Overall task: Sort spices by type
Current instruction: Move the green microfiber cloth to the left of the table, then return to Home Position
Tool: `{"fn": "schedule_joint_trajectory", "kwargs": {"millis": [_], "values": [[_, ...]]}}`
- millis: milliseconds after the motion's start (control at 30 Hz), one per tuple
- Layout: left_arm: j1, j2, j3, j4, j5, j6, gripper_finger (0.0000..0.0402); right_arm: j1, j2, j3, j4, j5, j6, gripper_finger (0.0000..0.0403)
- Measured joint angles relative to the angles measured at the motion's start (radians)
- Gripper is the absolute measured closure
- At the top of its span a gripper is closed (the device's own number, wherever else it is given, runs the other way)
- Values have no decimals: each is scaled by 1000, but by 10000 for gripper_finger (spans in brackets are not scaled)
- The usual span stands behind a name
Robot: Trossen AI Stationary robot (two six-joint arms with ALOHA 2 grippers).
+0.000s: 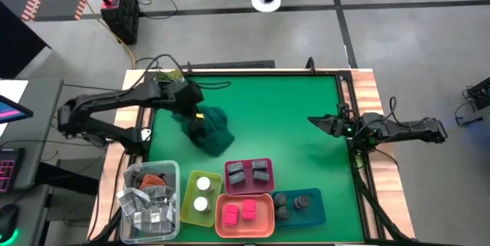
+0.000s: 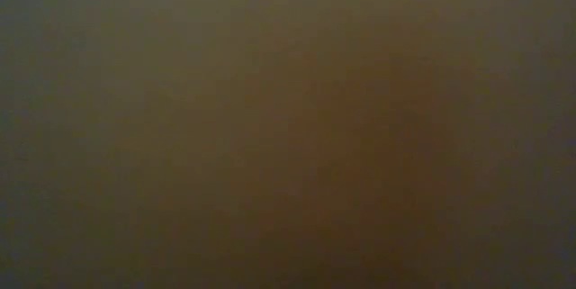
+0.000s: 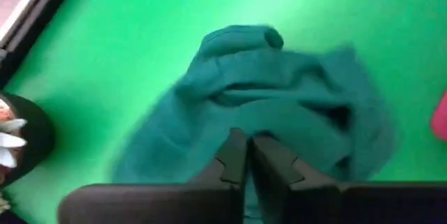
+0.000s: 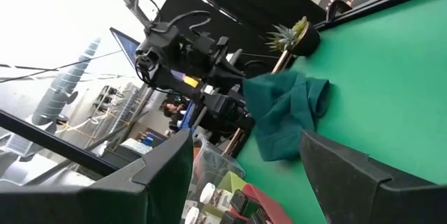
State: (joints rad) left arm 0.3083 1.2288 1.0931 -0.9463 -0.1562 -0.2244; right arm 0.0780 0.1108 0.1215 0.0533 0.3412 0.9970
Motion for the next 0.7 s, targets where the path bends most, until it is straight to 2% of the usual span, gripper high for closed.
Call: {"fn": "schedule_joint_trajectory", "kwargs": {"millis": [167, 233, 300, 367, 500, 700], "values": [[-28, -49, 0, -18, 9, -47, 315, 0, 0, 0, 2, 0, -1, 117], [-38, -67, 0, -8, 59, -49, 278, 0, 0, 0, 0, -1, -6, 117], [-52, -97, -8, 47, 125, -48, 249, 0, 0, 0, 0, -1, -14, 117], [-83, -150, -53, 155, 133, -51, 232, 0, 0, 0, 0, -1, -29, 117], [-118, -307, -256, 406, 98, -94, 232, 0, 0, 0, 11, -2, -27, 117], [-122, -555, -606, 842, 94, -274, 263, 31, 5, 0, 122, -2, -71, 117]]}}
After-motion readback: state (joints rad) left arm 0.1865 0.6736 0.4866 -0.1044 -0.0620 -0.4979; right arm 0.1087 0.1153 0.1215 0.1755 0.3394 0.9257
